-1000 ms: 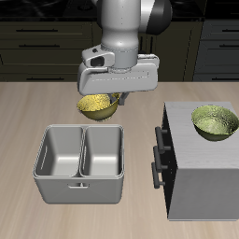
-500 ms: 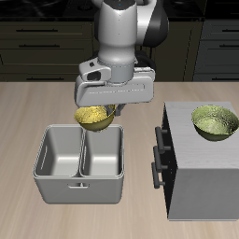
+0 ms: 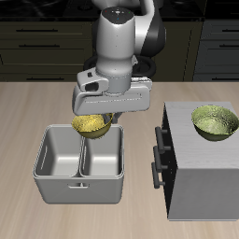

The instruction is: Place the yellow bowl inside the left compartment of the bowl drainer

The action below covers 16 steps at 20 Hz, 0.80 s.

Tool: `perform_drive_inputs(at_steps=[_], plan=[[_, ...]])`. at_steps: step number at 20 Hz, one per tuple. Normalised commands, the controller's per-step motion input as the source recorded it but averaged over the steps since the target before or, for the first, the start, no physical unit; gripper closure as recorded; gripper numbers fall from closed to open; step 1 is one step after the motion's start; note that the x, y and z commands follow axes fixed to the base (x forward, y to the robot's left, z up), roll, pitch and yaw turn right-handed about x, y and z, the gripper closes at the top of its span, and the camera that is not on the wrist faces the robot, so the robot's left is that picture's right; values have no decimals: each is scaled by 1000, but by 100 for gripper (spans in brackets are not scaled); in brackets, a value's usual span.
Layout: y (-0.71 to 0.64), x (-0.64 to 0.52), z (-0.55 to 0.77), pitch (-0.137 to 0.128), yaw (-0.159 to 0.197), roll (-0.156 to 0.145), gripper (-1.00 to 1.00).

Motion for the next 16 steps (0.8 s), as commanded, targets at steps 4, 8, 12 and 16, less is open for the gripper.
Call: perform_drive_inputs(at_steps=[4,8,12,16], plan=[[-23,6,-207,48,20,-34,100],[-80,-33,-164,46,1,-32,-100],[-41,-63,-22,7,0,-22,-100],[-28,-68,7,3,4,-8,-100]])
